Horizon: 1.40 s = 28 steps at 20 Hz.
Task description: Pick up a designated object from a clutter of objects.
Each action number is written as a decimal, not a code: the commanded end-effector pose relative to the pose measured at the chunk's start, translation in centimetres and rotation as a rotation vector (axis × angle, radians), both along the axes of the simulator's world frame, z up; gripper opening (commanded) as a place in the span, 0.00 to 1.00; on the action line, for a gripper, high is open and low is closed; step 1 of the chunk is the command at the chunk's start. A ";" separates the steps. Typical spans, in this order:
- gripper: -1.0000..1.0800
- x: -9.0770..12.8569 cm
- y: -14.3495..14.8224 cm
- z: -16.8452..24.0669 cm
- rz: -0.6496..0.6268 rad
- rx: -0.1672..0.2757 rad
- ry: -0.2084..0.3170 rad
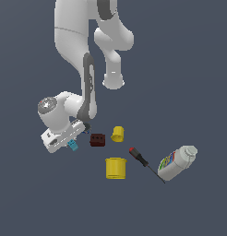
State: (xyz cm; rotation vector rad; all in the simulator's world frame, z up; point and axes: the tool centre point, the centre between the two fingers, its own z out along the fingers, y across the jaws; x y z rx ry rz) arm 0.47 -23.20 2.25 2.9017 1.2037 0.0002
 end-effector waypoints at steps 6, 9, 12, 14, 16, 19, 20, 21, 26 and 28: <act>0.00 0.0 0.0 0.0 0.000 0.000 0.000; 0.00 0.0 0.2 0.2 0.000 0.000 0.000; 0.00 0.1 0.6 0.8 0.000 0.000 0.000; 0.00 0.1 1.1 1.5 0.000 0.000 0.000; 0.00 0.1 1.7 2.3 0.000 0.000 0.000; 0.00 0.2 2.9 4.0 0.000 0.000 0.000; 0.00 0.3 3.4 4.6 0.000 0.000 0.000; 0.00 0.3 3.9 5.3 0.000 0.000 0.000; 0.00 0.6 7.1 9.6 0.000 0.000 0.000; 0.00 0.7 8.5 11.6 0.000 -0.001 0.000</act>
